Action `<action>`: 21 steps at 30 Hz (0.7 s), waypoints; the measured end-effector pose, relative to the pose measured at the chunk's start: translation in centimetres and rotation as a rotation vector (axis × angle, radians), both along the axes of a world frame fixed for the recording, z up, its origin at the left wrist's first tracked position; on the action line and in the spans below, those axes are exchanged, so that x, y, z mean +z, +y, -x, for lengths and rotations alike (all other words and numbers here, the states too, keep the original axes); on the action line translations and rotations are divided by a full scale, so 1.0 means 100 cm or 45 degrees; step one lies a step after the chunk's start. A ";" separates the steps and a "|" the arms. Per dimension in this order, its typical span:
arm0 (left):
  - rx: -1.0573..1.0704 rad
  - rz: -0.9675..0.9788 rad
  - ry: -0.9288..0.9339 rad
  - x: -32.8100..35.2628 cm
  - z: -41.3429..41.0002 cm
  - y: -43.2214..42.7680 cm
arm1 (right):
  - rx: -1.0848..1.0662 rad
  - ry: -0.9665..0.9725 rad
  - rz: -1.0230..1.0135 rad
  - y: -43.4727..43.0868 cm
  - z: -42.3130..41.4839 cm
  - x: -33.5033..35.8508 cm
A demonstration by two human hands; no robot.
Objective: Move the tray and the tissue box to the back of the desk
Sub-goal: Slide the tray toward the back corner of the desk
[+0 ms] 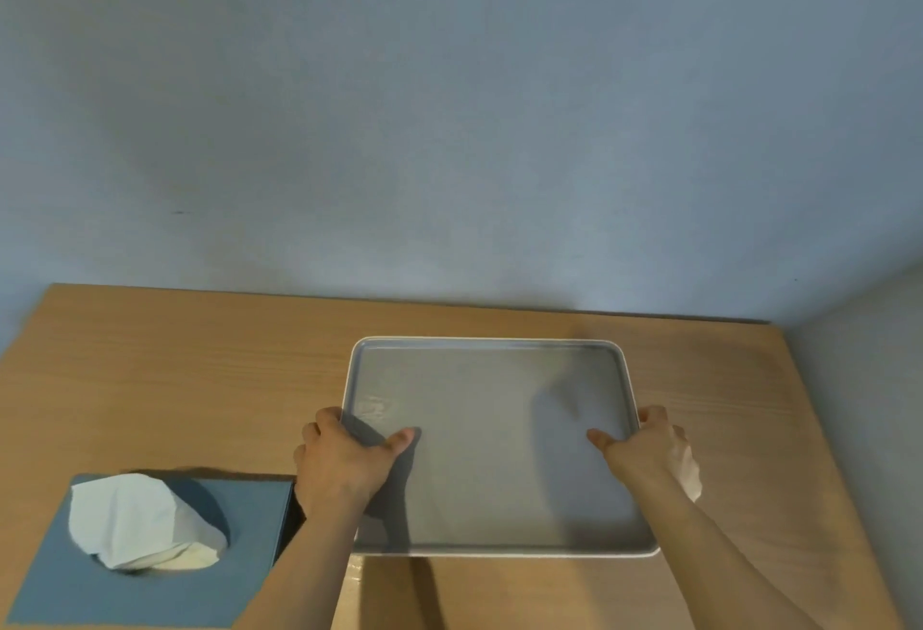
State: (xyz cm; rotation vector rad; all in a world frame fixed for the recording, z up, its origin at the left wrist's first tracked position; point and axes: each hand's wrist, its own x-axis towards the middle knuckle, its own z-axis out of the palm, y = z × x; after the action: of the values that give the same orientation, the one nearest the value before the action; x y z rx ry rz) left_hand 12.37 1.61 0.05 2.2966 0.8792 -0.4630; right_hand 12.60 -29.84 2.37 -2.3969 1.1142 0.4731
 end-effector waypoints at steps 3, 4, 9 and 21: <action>-0.030 -0.003 -0.023 0.002 -0.023 0.008 | -0.003 -0.019 0.000 0.004 -0.018 0.001; -0.033 0.004 -0.029 0.002 -0.030 0.011 | 0.000 -0.026 -0.001 0.007 -0.024 0.001; -0.028 0.016 -0.044 0.000 -0.058 0.028 | 0.008 -0.062 -0.025 0.021 -0.051 -0.002; -0.035 0.041 -0.037 -0.013 -0.082 0.041 | 0.006 -0.041 -0.058 0.037 -0.069 -0.015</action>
State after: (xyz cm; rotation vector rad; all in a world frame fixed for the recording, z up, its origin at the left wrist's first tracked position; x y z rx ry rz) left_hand 20.53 5.71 -1.24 2.2829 0.8216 -0.4510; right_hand 19.54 -26.12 0.85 -2.3600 1.0727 0.4551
